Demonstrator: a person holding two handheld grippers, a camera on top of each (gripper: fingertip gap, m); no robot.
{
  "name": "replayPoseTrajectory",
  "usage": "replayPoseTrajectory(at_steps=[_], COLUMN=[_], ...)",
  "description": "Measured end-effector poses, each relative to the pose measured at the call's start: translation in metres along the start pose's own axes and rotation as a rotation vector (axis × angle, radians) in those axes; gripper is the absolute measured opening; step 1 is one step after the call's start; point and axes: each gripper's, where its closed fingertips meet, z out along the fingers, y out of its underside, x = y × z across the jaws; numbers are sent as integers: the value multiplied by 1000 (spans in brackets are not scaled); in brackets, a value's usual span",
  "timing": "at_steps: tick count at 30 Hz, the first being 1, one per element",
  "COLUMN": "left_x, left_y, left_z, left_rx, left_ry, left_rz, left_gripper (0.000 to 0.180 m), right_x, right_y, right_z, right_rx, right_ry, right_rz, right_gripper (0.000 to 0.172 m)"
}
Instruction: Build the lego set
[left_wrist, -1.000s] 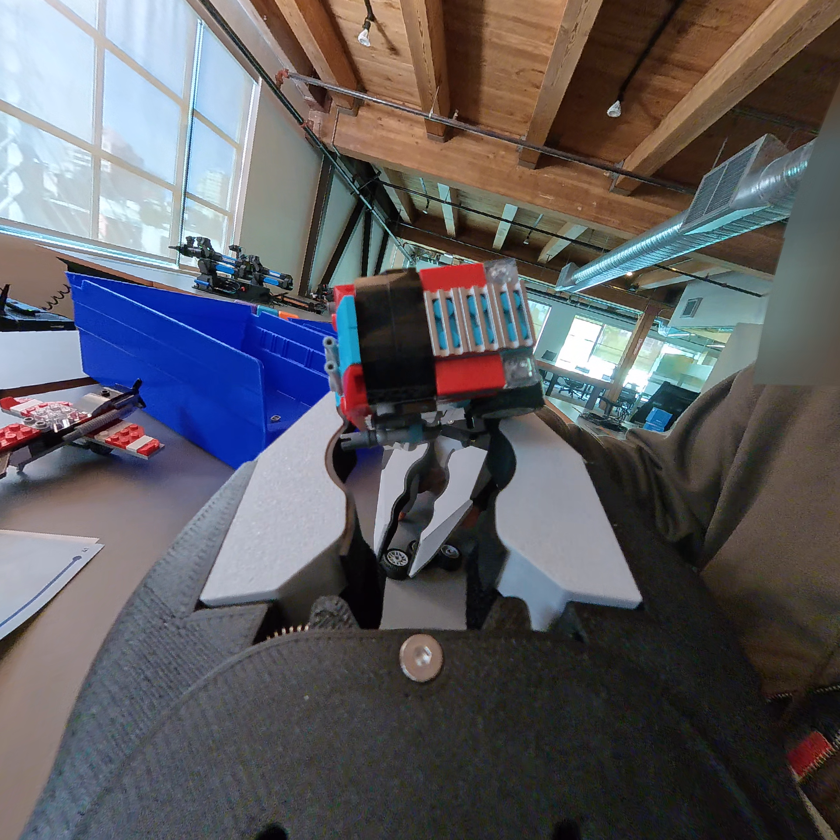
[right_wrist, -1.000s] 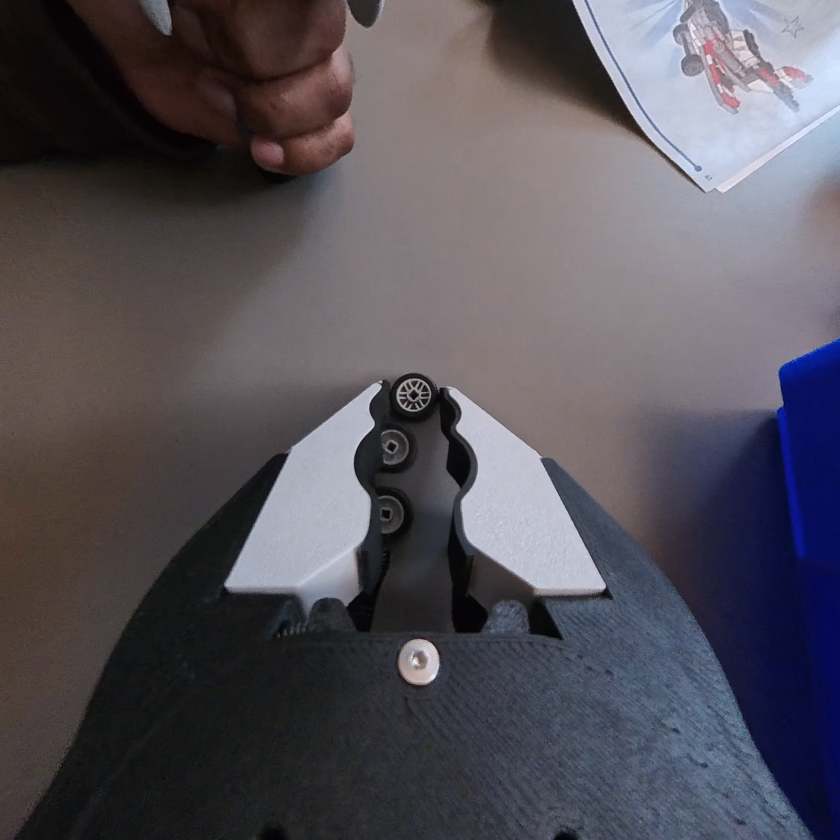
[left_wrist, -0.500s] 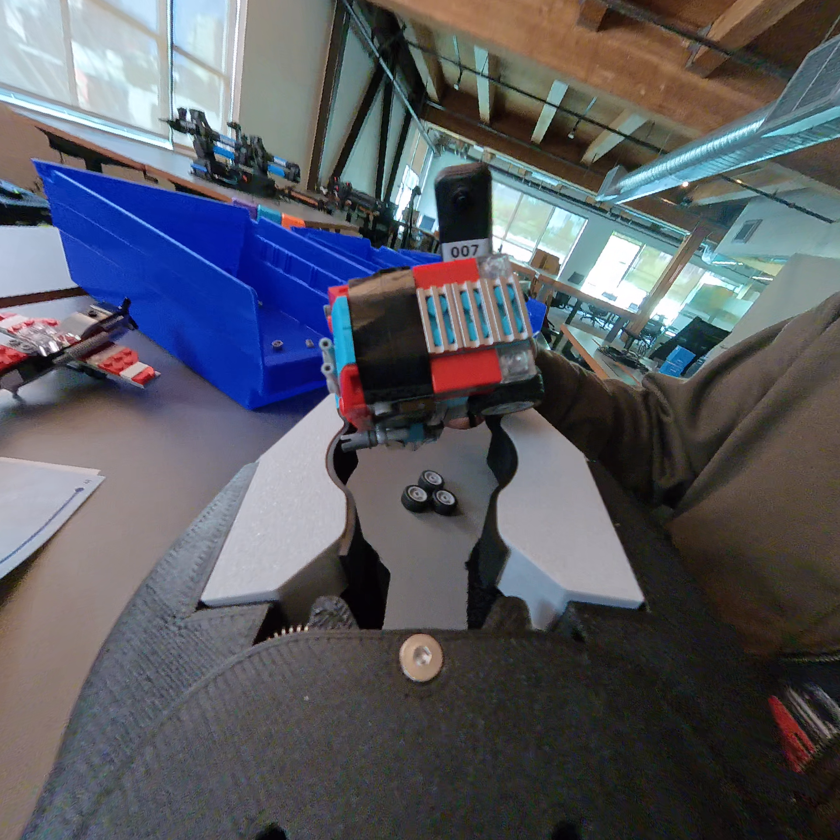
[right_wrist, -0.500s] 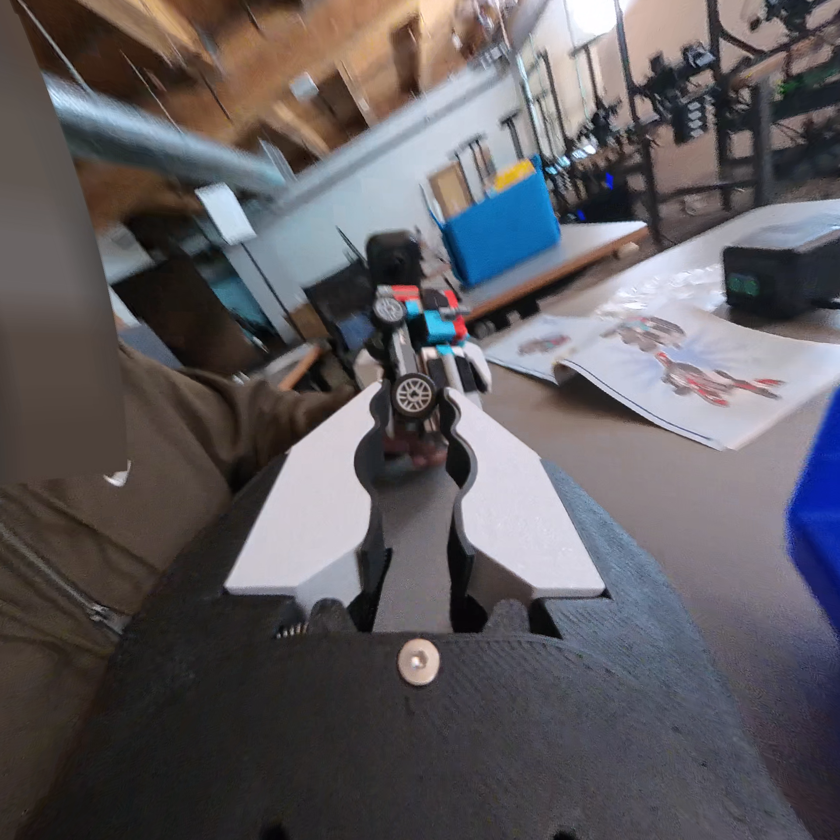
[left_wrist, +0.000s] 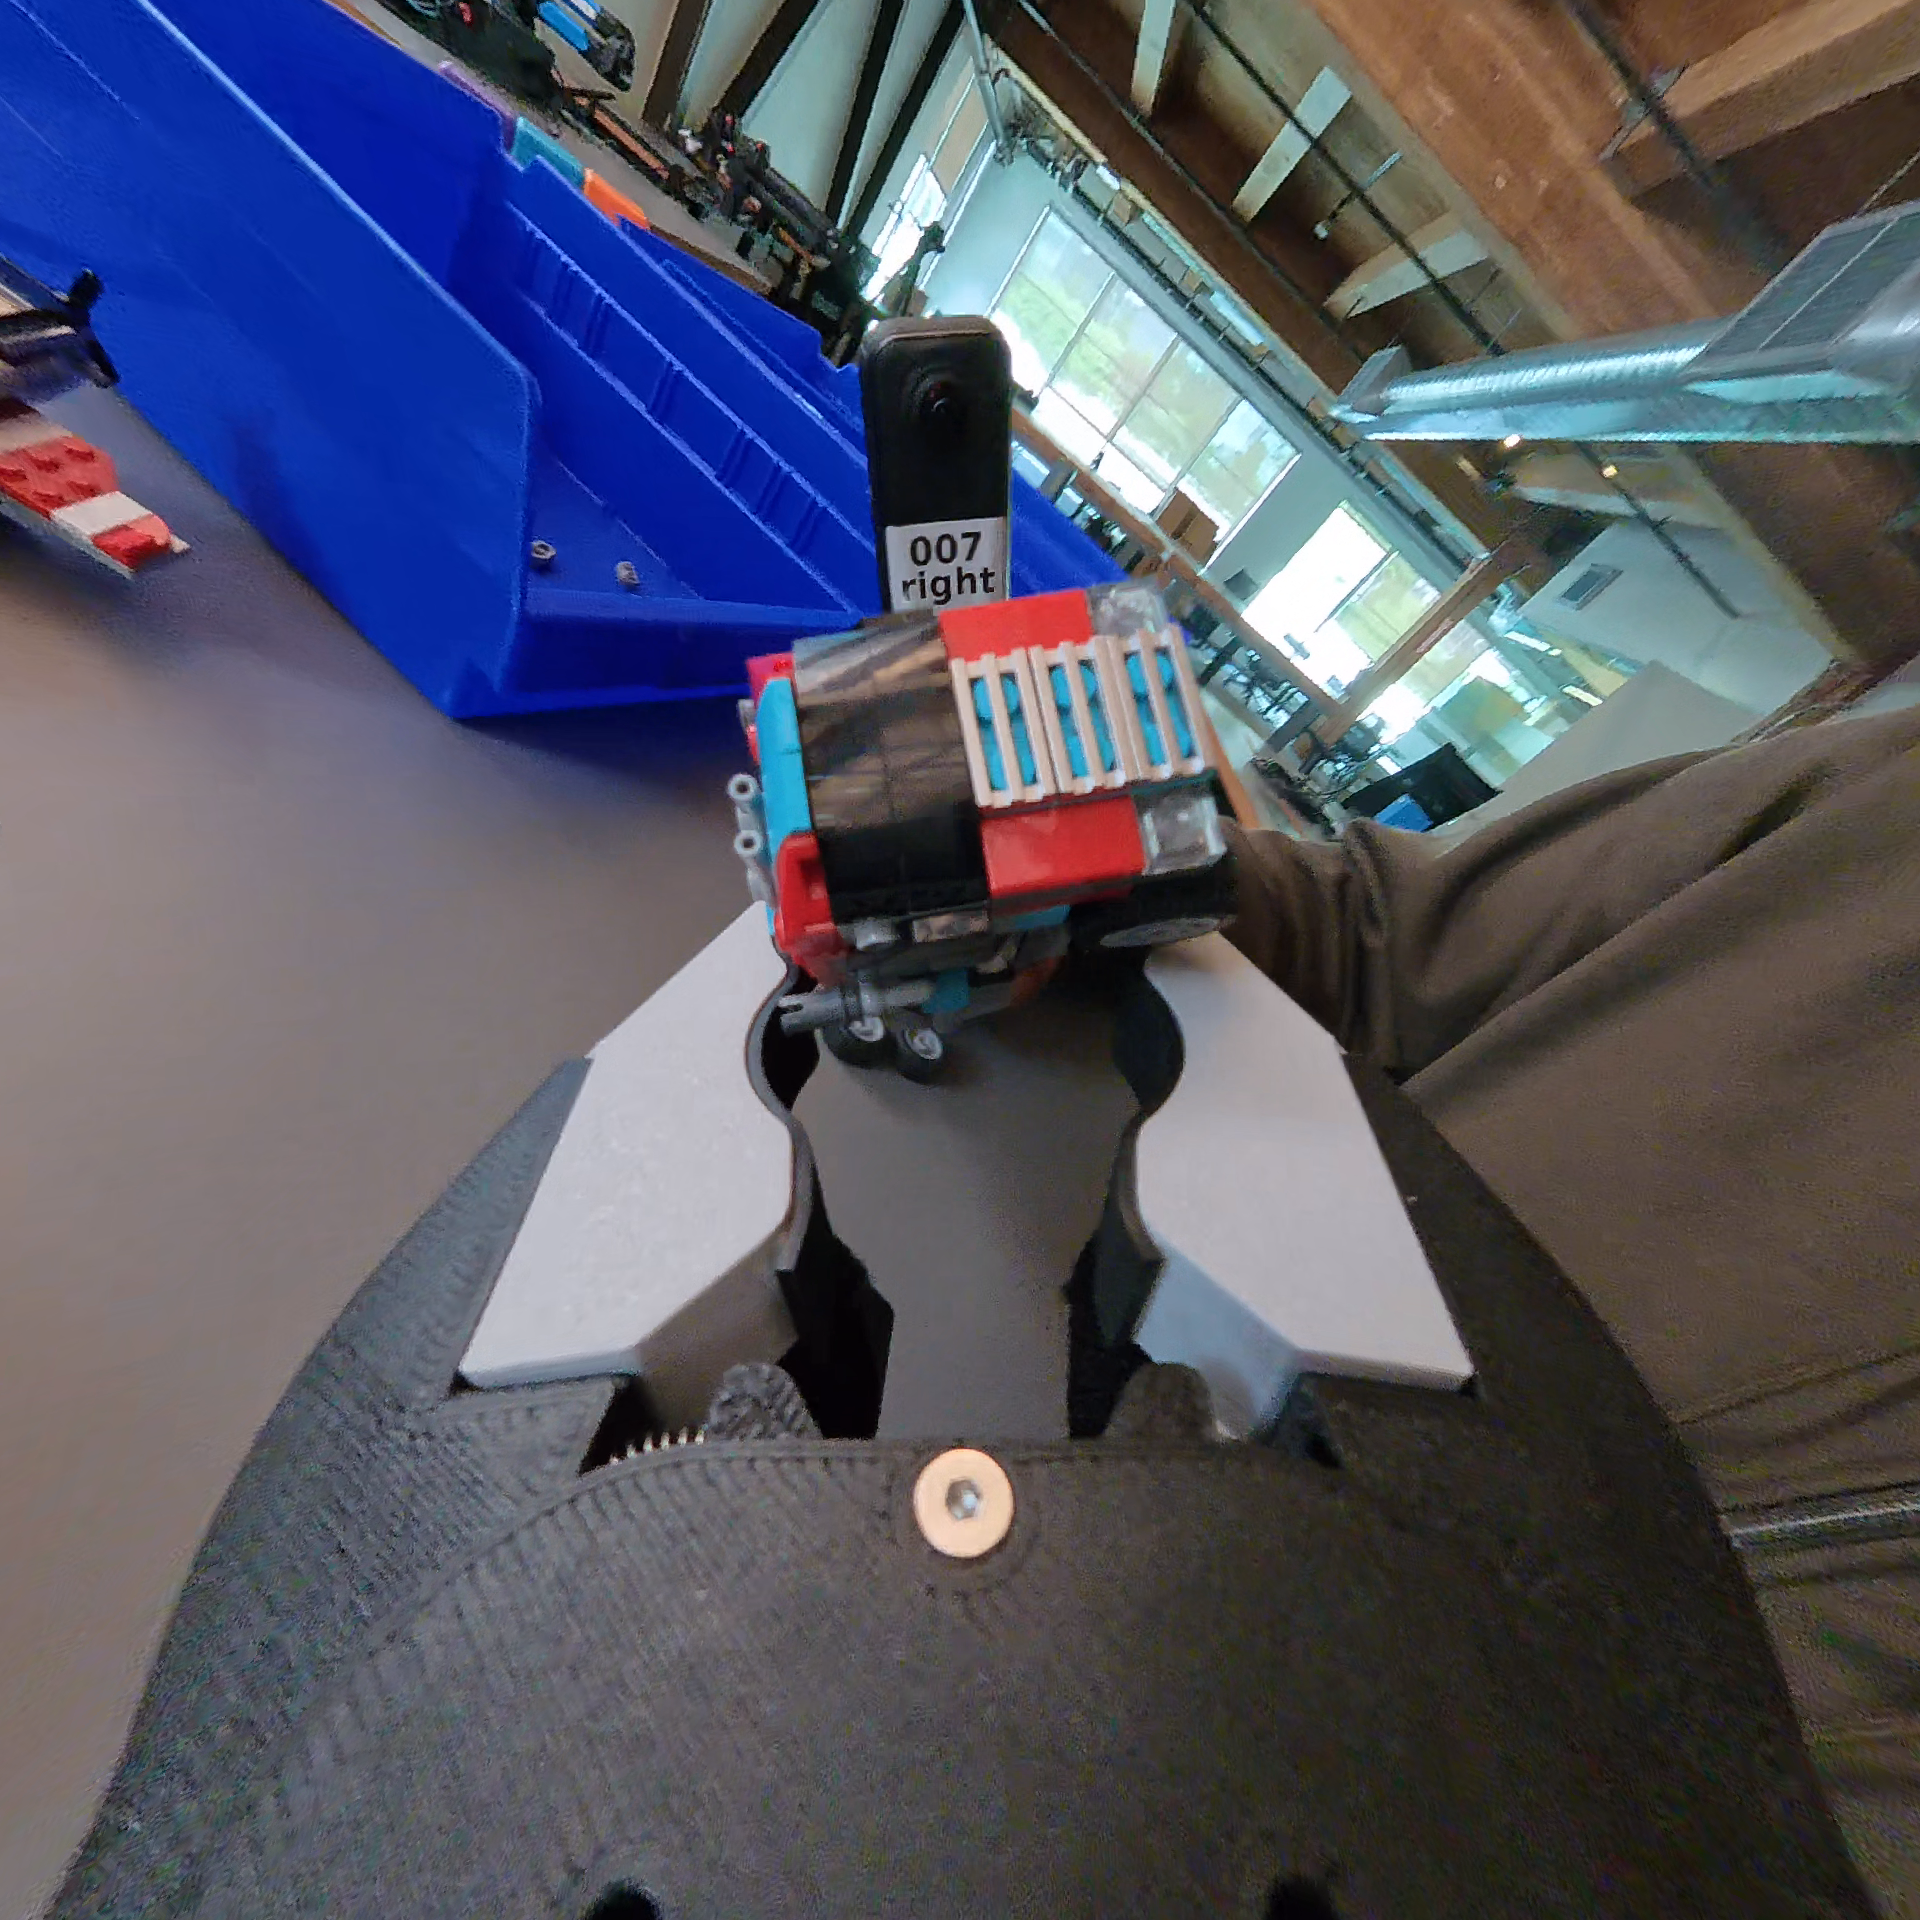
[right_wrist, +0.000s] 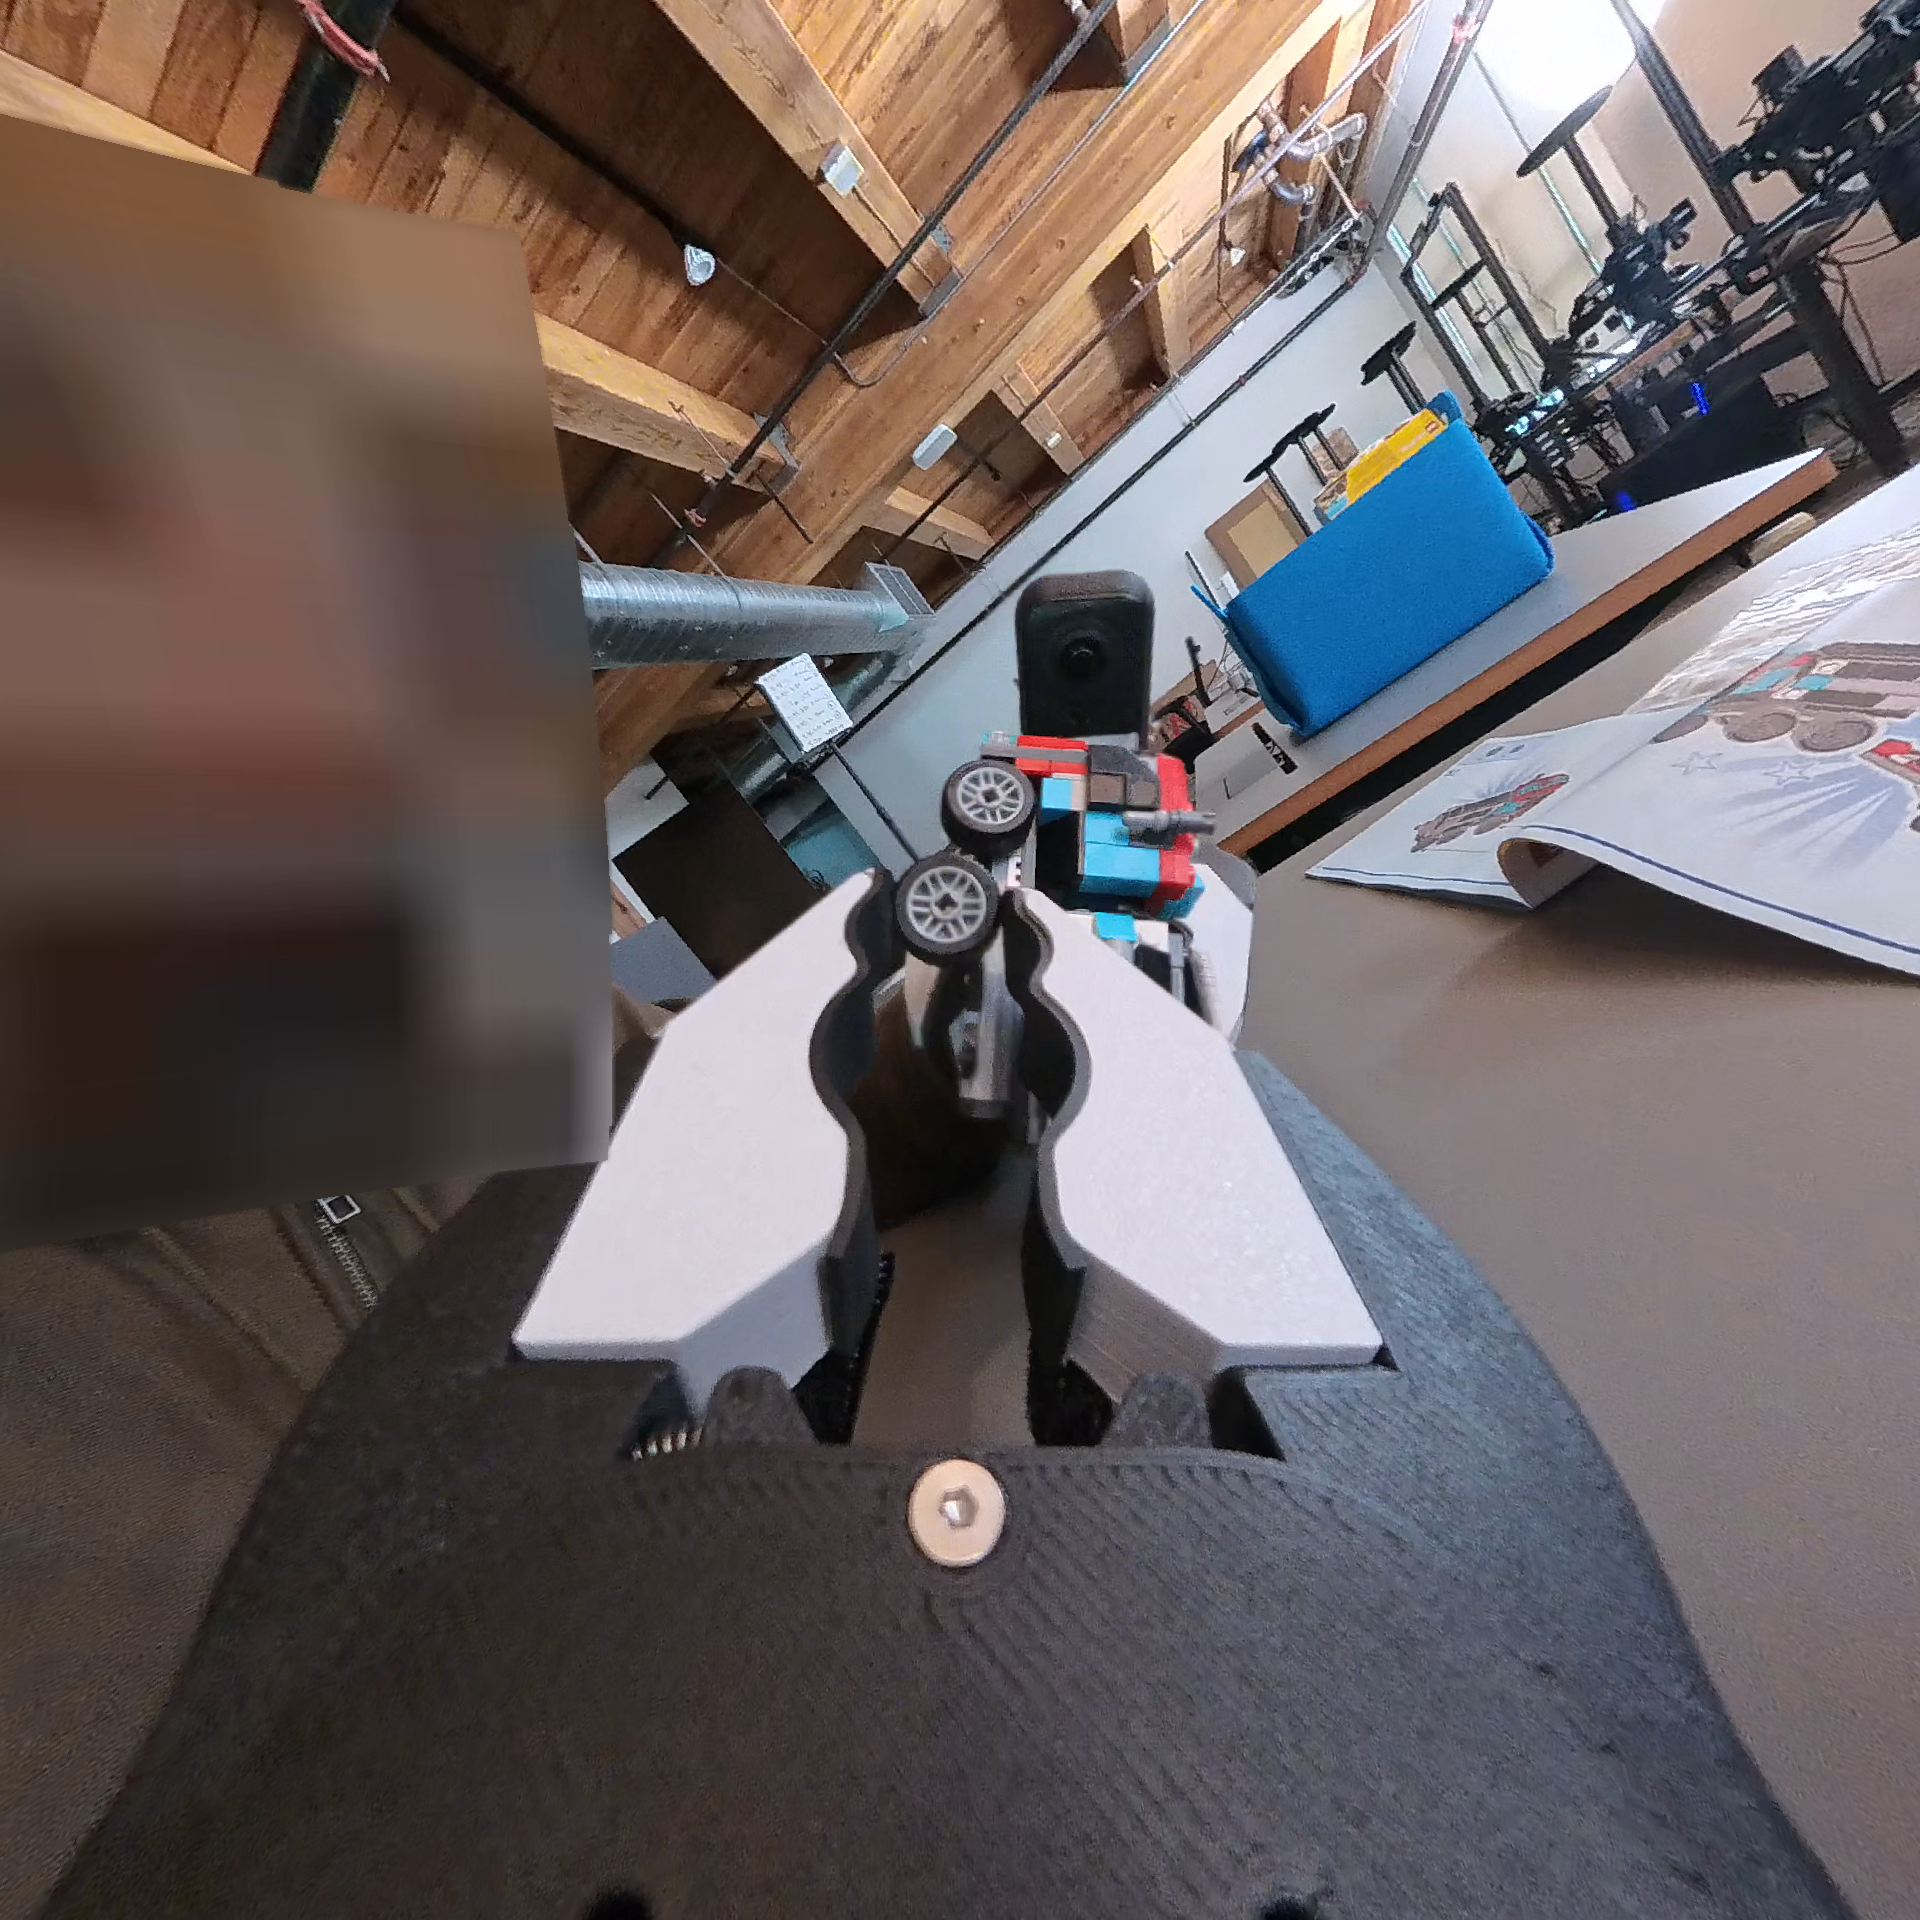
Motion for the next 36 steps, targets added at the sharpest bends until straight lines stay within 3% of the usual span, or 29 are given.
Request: replayPoseTrajectory(at_steps=[20, 36], left_x=[9, 9], left_y=[6, 9], left_z=[6, 6], left_rx=[0, -22], left_ry=[82, 86], left_rz=[-82, -89], left_gripper=[57, 57], right_x=[3, -3], right_y=[13, 15], right_z=[0, 1], right_rx=[-105, -115], right_ry=[71, 35], right_rz=[-90, -77], right_gripper=[21, 21])
